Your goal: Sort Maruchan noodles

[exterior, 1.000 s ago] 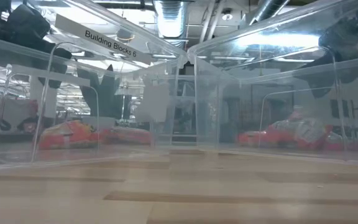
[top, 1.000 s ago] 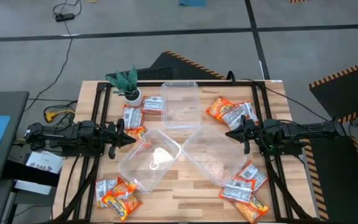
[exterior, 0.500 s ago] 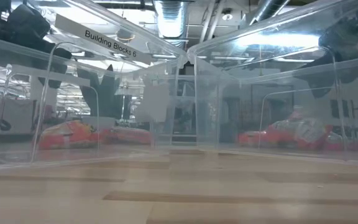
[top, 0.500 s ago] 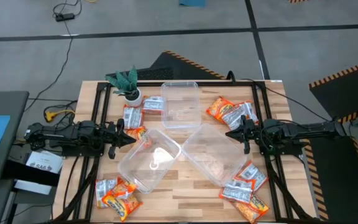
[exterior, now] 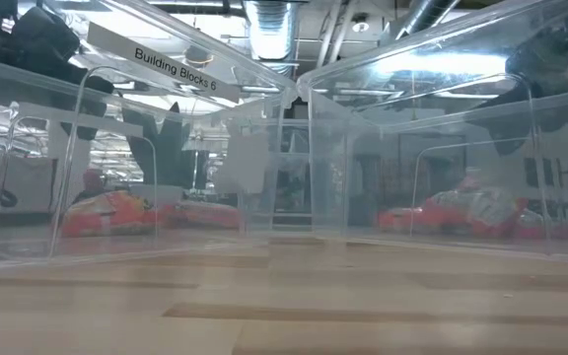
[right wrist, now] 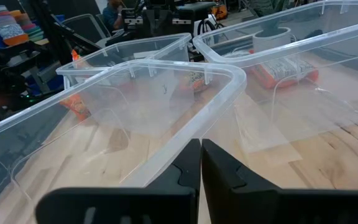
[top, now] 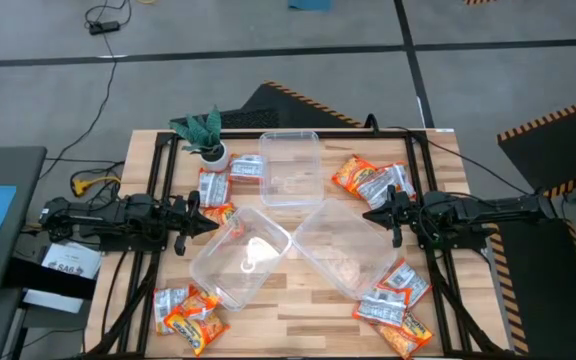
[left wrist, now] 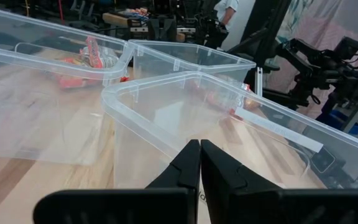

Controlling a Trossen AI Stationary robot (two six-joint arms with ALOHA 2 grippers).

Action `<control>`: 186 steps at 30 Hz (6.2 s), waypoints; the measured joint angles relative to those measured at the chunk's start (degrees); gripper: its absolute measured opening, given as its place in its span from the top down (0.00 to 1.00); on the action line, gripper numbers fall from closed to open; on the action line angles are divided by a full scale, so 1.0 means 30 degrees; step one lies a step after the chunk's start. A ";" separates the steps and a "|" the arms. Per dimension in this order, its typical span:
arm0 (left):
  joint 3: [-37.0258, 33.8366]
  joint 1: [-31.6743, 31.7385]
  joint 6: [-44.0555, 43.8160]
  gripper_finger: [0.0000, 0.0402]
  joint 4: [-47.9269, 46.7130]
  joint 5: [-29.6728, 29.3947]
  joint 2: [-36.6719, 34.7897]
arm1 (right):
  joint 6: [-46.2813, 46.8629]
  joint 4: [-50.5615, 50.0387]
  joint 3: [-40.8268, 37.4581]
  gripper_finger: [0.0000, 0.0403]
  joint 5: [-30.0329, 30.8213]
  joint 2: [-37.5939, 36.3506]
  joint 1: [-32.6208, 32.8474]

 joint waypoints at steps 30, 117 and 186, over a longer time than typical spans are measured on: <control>0.0000 0.0004 0.1705 1.00 0.2992 -0.4078 0.0011 | 0.0000 0.0000 0.0000 0.91 -0.0003 0.0000 0.0000; 0.7512 0.5422 -0.3306 1.00 -0.4301 -0.5665 0.9606 | 0.0000 0.0006 0.0000 0.91 -0.0003 0.0000 0.0006; 1.7245 0.8167 0.5886 0.46 0.8163 0.0797 2.8200 | 0.0000 0.0001 0.0007 0.91 -0.0001 0.0000 0.0000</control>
